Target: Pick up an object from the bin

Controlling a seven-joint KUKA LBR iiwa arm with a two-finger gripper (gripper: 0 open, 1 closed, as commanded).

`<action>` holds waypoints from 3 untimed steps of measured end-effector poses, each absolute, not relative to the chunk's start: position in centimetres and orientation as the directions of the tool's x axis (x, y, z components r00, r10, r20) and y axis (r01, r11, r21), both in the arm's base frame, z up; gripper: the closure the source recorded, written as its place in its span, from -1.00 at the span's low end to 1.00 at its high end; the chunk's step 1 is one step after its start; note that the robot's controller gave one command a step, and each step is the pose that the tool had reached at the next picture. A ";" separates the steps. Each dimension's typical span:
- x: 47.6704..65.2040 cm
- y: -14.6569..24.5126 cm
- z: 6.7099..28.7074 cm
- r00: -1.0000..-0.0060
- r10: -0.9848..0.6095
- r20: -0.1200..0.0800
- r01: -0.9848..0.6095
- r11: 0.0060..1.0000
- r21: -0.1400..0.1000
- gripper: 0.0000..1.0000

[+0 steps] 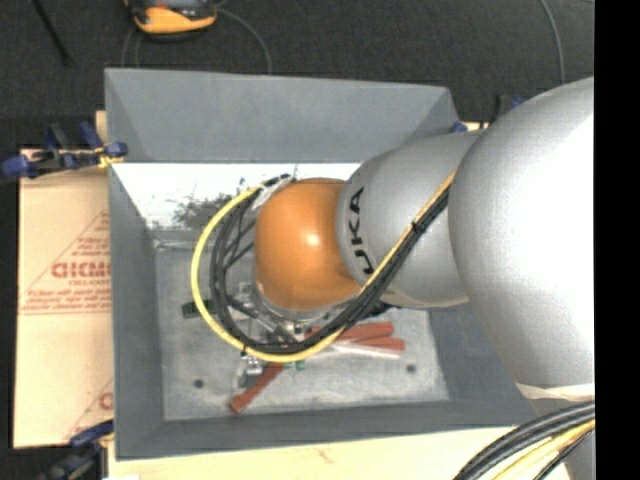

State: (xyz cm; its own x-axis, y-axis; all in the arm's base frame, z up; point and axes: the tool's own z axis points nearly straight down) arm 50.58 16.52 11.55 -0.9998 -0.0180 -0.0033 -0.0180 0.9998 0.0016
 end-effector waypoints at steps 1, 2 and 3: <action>49.6 15.6 10.4 -0.982 0.186 0.002 0.186 0.982 0.000 -1.00; 49.5 6.8 8.0 -0.999 -0.044 0.017 -0.044 0.999 0.006 1.00; 49.6 6.8 8.0 -0.999 -0.043 0.017 -0.043 0.999 0.006 1.00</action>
Offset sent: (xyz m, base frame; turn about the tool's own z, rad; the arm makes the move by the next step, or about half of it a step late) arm -0.0090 -0.1016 -0.0422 -0.0242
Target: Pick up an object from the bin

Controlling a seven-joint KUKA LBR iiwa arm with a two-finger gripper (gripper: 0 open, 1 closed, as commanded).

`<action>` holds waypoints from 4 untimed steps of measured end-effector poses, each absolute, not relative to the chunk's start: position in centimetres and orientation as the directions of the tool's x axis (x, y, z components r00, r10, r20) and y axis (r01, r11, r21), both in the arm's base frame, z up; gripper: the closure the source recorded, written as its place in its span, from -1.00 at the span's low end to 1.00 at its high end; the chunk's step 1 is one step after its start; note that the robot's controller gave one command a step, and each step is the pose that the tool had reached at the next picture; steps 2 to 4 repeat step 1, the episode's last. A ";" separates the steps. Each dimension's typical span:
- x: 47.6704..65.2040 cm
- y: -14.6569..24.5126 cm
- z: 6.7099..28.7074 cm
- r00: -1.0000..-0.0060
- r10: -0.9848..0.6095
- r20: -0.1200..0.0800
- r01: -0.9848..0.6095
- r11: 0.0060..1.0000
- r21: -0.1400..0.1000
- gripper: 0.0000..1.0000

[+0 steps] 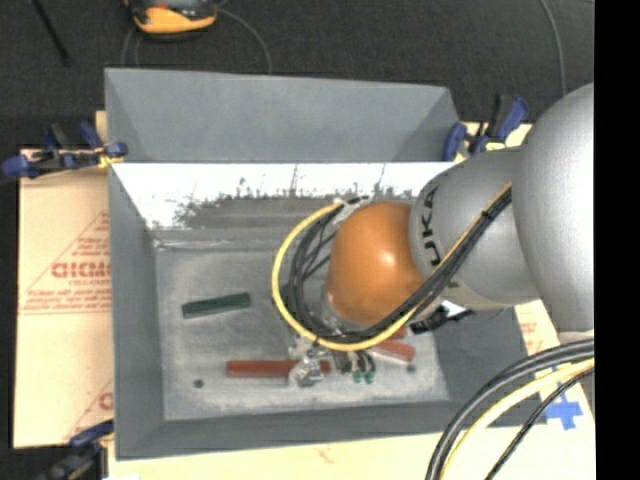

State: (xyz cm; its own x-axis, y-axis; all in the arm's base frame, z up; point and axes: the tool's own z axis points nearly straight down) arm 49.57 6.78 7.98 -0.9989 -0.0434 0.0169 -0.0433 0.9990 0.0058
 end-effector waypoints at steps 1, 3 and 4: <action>49.9 7.3 20.2 -1.000 0.006 -0.002 0.006 1.000 0.002 1.00; 49.9 7.3 20.2 -1.000 0.006 -0.002 0.006 1.000 0.002 1.00; 49.9 7.3 20.2 -1.000 0.006 -0.002 0.006 1.000 0.002 1.00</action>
Offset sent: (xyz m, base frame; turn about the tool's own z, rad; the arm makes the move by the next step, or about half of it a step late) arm 0.0000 0.0000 0.0000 0.0000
